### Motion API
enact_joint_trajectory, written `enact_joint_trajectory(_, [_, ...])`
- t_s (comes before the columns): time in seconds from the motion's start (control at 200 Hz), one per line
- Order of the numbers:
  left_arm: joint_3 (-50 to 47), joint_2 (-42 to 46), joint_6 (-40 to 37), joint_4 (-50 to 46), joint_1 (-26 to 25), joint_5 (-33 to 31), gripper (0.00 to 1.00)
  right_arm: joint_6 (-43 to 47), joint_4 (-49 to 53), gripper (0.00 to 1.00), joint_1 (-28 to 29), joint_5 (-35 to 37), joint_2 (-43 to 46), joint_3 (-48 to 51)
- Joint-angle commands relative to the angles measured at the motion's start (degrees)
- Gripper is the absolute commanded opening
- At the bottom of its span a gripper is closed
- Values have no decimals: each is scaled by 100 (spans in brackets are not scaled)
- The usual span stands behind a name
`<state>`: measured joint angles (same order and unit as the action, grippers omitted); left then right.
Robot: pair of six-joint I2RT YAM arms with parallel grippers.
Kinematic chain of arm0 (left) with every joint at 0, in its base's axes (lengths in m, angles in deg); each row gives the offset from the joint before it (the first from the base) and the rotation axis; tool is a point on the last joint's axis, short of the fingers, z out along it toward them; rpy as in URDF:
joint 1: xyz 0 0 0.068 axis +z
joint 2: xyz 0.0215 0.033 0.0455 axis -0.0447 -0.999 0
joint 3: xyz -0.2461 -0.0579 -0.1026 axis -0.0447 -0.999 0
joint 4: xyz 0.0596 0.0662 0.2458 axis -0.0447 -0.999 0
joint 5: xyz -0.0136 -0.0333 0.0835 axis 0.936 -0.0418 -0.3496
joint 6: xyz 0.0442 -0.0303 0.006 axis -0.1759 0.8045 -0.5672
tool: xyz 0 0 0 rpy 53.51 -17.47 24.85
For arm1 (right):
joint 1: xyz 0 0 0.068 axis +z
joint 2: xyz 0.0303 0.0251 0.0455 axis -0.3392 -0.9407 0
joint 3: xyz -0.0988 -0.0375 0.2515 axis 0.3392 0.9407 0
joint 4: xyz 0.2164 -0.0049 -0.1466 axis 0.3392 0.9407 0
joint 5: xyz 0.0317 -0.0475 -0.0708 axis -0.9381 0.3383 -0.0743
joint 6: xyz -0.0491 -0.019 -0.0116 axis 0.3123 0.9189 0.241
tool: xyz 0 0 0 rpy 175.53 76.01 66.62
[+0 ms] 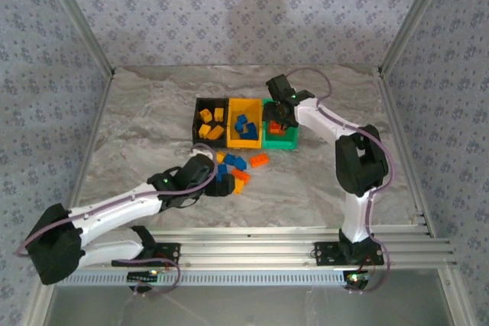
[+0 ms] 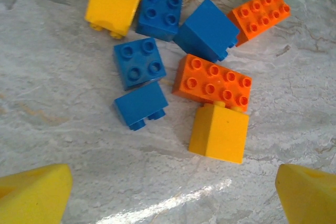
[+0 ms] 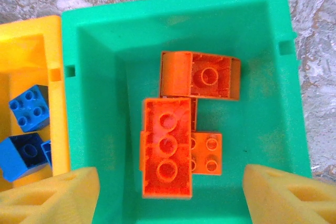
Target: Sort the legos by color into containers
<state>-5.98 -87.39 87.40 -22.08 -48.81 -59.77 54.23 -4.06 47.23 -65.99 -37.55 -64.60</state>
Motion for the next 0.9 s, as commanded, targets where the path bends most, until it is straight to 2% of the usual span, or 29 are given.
enact_joint_trajectory(0.0, [311,-382,-326,240,-161,125,98,-38,-230,75,48,-31,740,376])
enact_joint_trajectory(0.255, [1034,-1718,-797,118,-596,-217,86,-475,-879,75,108,-117,2178,2176])
enact_joint_trajectory(0.355, [1369,-2186,-933,-52,-739,-420,80,-543,-917,75,99,-86,2583,2569])
enact_joint_trajectory(0.64, [1540,-2927,-917,-10,-786,-638,63,-587,-863,76,29,-75,3266,2929])
enact_joint_trajectory(0.895, [1541,-2977,-893,64,-921,-655,39,-613,-834,76,3,-13,3480,3022])
